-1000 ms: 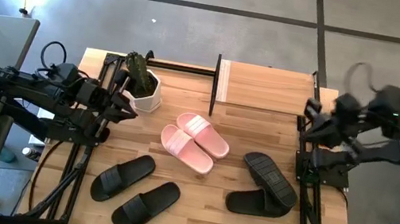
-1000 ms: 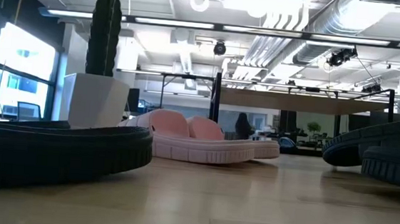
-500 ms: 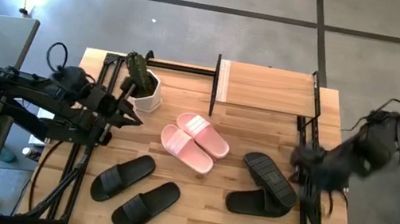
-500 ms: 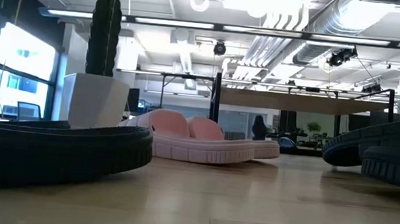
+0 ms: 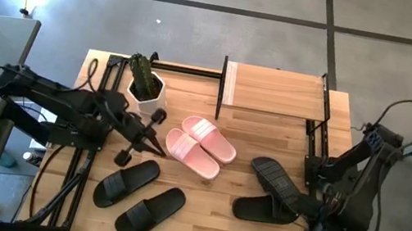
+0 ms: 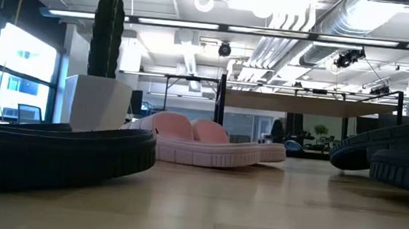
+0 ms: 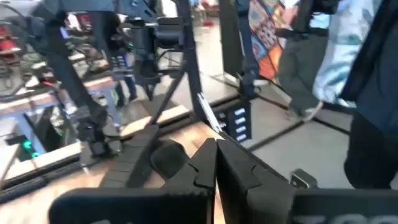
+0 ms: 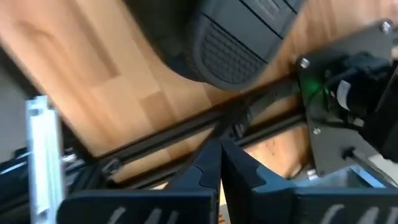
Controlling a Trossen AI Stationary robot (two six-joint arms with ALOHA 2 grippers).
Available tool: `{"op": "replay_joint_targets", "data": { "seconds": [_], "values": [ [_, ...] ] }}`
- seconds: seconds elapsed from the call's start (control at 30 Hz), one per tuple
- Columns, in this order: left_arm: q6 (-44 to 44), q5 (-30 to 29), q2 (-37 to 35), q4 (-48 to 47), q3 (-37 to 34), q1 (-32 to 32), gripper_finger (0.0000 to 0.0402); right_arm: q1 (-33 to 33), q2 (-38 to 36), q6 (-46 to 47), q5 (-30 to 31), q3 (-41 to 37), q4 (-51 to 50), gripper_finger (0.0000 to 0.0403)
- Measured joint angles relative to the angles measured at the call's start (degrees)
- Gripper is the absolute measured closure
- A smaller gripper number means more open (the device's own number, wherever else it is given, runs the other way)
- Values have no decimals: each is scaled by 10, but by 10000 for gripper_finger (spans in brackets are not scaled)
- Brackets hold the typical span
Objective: Pick and place slides into the shelf
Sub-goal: Put the black slipper on the shelf
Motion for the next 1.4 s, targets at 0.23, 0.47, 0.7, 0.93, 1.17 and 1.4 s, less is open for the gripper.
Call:
{"op": "replay_joint_targets", "data": {
  "seconds": [0.23, 0.47, 0.7, 0.93, 1.17, 1.4],
  "values": [
    [4, -15, 39, -5, 0, -28, 401, 21, 50, 2, 46, -25, 28, 402],
    [6, -39, 44, -8, 0, -41, 401, 26, 85, 3, 66, -25, 53, 352],
    [25, -42, 44, -14, 0, -41, 401, 33, 119, -6, 114, -25, 50, 239],
    [53, -68, 44, -53, 0, -41, 401, 32, 176, -49, 133, -25, 26, 197],
    [74, -85, 44, -87, 0, -40, 401, 32, 218, -45, 99, -25, -4, 196],
    [107, -86, 44, -88, 0, -40, 400, 32, 222, -42, 104, -25, -1, 196]
  ]
}}
